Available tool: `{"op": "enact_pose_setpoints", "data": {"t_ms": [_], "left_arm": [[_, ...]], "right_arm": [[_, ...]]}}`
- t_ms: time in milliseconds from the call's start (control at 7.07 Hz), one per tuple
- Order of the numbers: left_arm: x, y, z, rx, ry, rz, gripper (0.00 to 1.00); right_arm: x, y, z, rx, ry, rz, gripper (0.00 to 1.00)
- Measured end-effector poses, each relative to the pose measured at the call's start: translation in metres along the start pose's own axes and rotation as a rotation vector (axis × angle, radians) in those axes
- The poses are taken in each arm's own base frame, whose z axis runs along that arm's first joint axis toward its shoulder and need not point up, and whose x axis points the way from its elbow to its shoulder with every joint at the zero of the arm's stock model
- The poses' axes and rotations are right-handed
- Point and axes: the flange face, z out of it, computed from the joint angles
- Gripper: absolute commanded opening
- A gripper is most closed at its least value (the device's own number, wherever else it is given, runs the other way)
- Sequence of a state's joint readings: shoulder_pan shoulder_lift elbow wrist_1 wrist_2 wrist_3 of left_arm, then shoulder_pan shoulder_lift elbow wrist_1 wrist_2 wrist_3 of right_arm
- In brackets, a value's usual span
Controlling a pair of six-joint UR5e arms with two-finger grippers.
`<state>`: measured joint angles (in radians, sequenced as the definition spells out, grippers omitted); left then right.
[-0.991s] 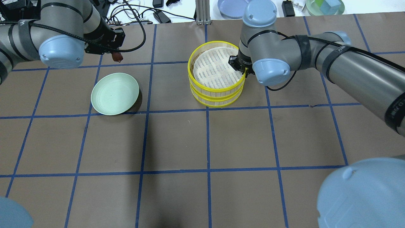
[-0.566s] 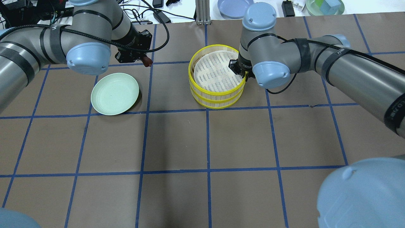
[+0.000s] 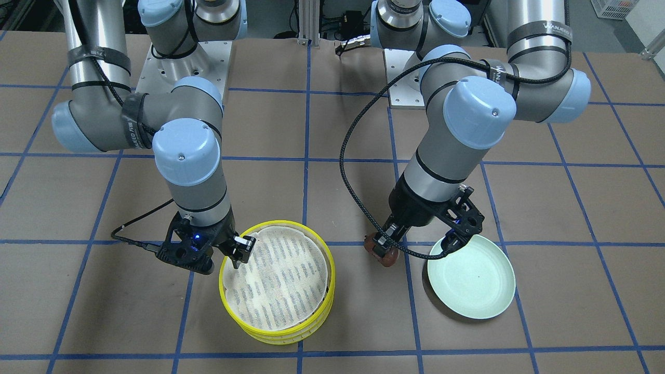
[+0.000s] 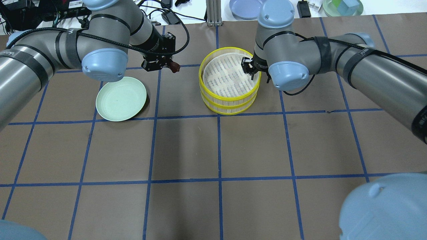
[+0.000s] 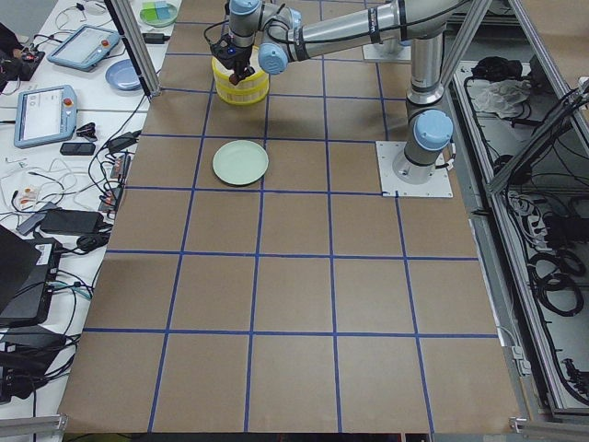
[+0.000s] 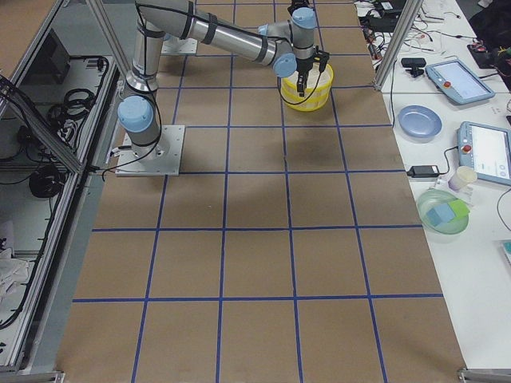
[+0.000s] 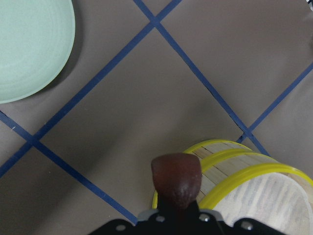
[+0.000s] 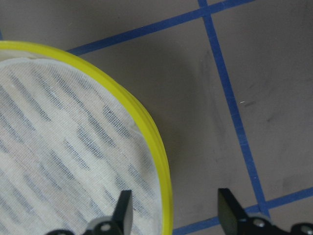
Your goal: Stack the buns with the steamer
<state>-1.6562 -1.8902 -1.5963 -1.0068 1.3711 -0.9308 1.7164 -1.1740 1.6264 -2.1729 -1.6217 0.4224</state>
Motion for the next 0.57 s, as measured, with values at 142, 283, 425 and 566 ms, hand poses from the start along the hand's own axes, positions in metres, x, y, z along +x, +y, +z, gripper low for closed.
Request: {"op": "enact_pose_setpoints", "data": {"t_ms": [142,283,425,566], "left_arm": [[0.004,0.005,0.009,-0.027,0.011,0.002,0.07],[0.011,0.014,0.017,-0.049,0.036,0.019,0.13],[0.023,0.029,0.025,-0.059,0.075,0.05,0.2],[0.034,0.043,0.034,-0.066,0.104,0.079,0.47]], "right_arm": [[0.013,-0.002,-0.032,0.005,-0.002,-0.037,1.0],[0.035,-0.003,-0.079,0.004,0.001,-0.078,1.0],[0.056,0.005,-0.13,-0.014,0.009,-0.116,1.0],[0.072,0.025,-0.176,-0.037,0.017,-0.16,1.0]]}}
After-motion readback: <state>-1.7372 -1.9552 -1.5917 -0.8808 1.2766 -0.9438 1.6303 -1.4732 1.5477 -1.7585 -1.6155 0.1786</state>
